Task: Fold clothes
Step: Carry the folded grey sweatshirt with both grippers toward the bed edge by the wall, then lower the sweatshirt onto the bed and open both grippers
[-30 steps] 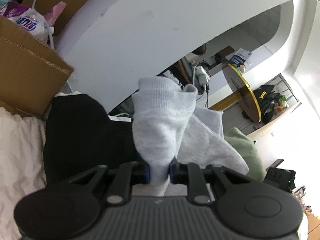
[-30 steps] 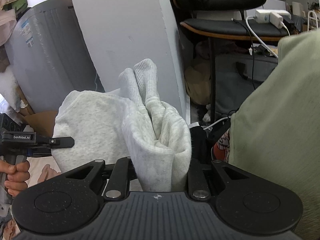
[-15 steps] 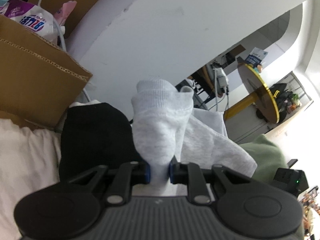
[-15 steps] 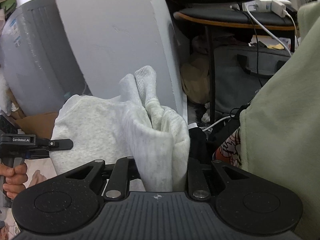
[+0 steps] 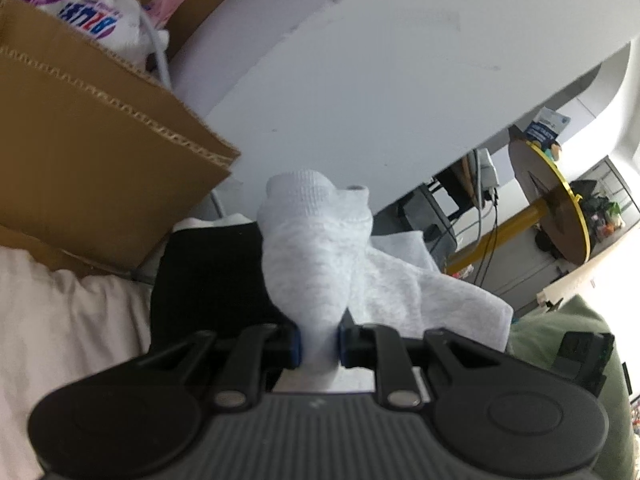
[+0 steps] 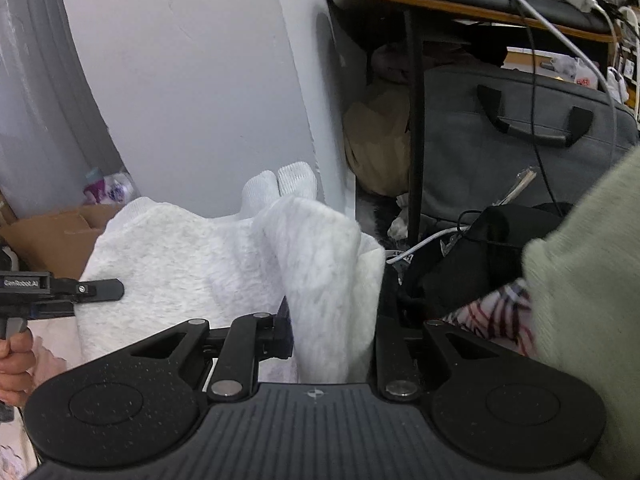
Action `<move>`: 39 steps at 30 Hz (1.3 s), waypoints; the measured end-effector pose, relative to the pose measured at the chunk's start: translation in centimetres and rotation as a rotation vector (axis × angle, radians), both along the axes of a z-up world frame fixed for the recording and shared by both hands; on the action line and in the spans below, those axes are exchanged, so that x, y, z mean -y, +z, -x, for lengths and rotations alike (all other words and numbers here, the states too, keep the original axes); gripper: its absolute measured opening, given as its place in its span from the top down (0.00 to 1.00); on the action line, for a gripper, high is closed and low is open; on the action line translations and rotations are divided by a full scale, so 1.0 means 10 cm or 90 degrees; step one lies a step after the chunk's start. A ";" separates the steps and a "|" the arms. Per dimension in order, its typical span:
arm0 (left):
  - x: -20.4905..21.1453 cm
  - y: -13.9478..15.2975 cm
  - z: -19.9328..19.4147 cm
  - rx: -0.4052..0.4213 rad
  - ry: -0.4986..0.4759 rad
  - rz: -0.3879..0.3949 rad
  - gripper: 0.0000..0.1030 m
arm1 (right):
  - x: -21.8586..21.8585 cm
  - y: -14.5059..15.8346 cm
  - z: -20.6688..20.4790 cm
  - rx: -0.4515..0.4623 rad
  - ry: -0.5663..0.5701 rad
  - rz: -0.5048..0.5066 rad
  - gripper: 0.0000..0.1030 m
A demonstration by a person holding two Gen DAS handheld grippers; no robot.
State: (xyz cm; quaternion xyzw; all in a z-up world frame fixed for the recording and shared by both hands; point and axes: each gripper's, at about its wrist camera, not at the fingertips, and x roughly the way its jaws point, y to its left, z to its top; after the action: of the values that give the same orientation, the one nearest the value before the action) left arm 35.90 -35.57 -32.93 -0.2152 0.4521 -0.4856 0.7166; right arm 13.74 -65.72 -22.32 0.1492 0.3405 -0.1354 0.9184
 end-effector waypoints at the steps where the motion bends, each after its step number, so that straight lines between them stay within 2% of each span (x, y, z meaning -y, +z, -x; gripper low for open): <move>1: 0.01 -0.03 -0.02 -0.001 0.003 -0.002 0.83 | 0.04 -0.04 -0.05 -0.006 0.000 0.000 0.80; 10: 0.07 -0.16 -0.15 0.007 0.024 -0.017 0.83 | 0.16 -0.25 -0.27 -0.033 -0.001 0.004 0.80; 13: 0.09 -0.24 -0.18 0.009 0.033 -0.042 0.82 | 0.17 -0.33 -0.34 -0.049 -0.006 0.006 0.79; 17: 0.16 -0.29 -0.21 0.010 0.034 -0.087 0.74 | 0.16 -0.36 -0.44 -0.078 -0.033 0.038 0.60; 20: 0.20 -0.25 -0.24 0.016 0.028 -0.106 0.71 | 0.11 -0.24 -0.41 -0.069 -0.064 0.057 0.55; 23: 0.26 -0.19 -0.26 0.031 0.018 -0.116 0.70 | -0.02 -0.04 -0.35 -0.053 -0.097 0.139 0.42; 24: 0.28 -0.17 -0.26 0.038 0.014 -0.119 0.70 | -0.05 0.03 -0.33 -0.042 -0.106 0.158 0.41; 27: 0.35 -0.14 -0.24 0.057 0.006 -0.127 0.68 | -0.14 0.23 -0.23 0.007 -0.096 0.143 0.42; 29: 0.36 -0.17 -0.27 0.054 0.009 -0.147 0.59 | -0.23 0.27 -0.21 0.019 -0.076 0.127 0.43; 31: 0.32 -0.19 -0.29 0.047 0.015 -0.163 0.54 | -0.31 0.25 -0.21 0.010 -0.054 0.110 0.43; 33: 0.28 -0.16 -0.26 0.063 0.010 -0.175 0.53 | -0.36 0.19 -0.20 -0.004 -0.038 0.097 0.43; 36: 0.25 0.01 -0.23 0.100 -0.033 -0.203 0.53 | -0.39 0.07 -0.15 -0.030 -0.022 0.089 0.43; 39: 0.22 0.25 -0.21 0.151 -0.048 -0.212 0.54 | -0.36 -0.06 -0.15 -0.045 -0.012 0.079 0.43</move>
State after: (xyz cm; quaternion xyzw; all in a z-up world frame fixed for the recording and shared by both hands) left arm 38.05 -37.80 -30.42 -0.0182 0.4465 -0.4527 0.7716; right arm 15.28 -62.16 -22.88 0.0904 0.3626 -0.1703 0.9118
